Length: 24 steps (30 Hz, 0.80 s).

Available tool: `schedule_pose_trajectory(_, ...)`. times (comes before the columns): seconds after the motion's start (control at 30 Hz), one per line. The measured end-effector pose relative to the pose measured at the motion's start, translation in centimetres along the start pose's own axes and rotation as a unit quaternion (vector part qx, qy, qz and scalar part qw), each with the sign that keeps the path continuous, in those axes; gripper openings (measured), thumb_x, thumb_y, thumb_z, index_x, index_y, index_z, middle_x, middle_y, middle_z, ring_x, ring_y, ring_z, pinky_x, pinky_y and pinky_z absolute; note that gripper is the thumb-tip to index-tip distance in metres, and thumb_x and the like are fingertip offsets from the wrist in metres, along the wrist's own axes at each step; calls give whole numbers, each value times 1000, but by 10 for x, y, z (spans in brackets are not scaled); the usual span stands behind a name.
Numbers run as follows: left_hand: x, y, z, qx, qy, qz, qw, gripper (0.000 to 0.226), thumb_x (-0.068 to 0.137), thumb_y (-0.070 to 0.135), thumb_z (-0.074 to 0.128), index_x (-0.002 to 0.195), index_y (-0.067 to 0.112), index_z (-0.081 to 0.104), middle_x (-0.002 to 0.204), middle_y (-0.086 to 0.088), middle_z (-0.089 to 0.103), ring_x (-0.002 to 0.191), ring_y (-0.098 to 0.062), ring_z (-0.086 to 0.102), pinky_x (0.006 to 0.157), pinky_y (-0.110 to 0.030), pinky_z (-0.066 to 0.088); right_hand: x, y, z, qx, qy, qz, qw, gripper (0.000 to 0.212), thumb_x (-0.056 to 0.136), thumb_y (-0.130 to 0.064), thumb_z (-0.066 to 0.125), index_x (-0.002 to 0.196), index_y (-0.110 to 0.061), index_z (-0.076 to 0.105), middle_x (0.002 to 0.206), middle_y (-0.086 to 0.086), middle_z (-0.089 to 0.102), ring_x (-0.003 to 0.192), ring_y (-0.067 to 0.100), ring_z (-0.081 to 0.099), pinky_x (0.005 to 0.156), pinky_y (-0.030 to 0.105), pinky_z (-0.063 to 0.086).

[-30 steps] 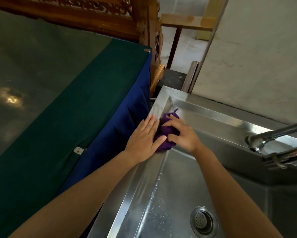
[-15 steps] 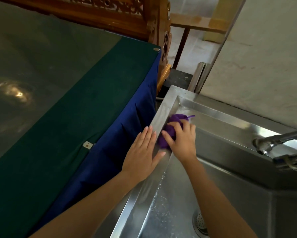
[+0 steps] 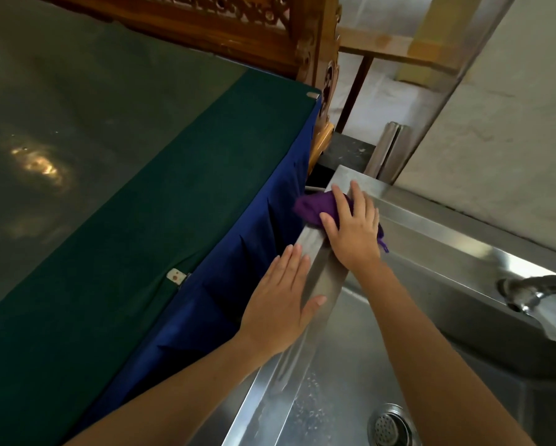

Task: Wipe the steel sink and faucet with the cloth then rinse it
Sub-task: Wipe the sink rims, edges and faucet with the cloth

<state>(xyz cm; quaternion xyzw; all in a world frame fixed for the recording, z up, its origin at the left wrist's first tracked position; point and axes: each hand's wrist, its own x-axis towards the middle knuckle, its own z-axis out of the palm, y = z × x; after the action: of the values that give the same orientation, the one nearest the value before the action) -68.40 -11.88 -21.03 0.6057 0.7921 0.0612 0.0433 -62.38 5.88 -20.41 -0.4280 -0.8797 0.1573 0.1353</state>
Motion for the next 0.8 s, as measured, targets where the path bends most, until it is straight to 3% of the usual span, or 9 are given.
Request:
schedule_pose_trajectory(0.1, 1, -1, 1, 5, 0, 0, 1000, 71, 98, 54, 10, 142, 2, 30, 151, -15, 31, 141, -26, 26, 112, -43, 30, 12, 6, 10, 50, -11, 4, 999, 54, 96, -47, 36, 146, -27, 26, 156, 10, 17, 144, 31, 13, 118, 50, 8)
schedule_pose_trajectory(0.3, 1, -1, 4, 8, 8, 3, 1000, 71, 97, 54, 13, 142, 2, 30, 151, -15, 31, 141, -26, 24, 112, -37, 21, 41, -2, 17, 7, 33, 116, 993, 53, 99, -45, 25, 148, -26, 20, 159, 11, 5, 147, 30, -2, 116, 46, -7)
schedule_pose_trajectory(0.47, 0, 0, 3, 24, 5, 0, 1000, 70, 97, 54, 14, 143, 2, 28, 151, -15, 30, 142, -25, 23, 114, -38, 23, 22, -2, 14, 55, 26, 58, 996, 47, 101, -37, 26, 145, -23, 29, 158, 10, 13, 147, 27, 4, 119, 43, 1)
schedule_pose_trajectory(0.6, 0, 1, 1, 23, 3, 2, 1000, 72, 97, 55, 15, 143, 2, 29, 152, -15, 29, 142, -26, 21, 111, -39, 19, -22, -20, 13, 86, 27, 64, 994, 50, 99, -40, 24, 144, -19, 33, 158, 10, 11, 147, 27, 6, 120, 42, 7)
schedule_pose_trajectory(0.73, 2, 1, -2, 5, 5, 2, 1000, 73, 97, 56, 13, 145, 4, 27, 152, -13, 28, 143, -22, 19, 112, -39, 19, -51, -38, 16, 112, -15, 92, 989, 63, 92, -48, 17, 149, -20, 18, 159, 15, 2, 147, 27, -2, 119, 40, 1)
schedule_pose_trajectory(0.8, 1, 0, -3, -7, 2, 4, 1000, 72, 97, 56, 12, 145, 5, 27, 153, -12, 27, 144, -21, 17, 112, -38, 20, -50, -37, 11, 145, -38, 115, 982, 66, 93, -48, 28, 150, -20, 9, 159, 16, -2, 147, 27, -5, 119, 41, 2)
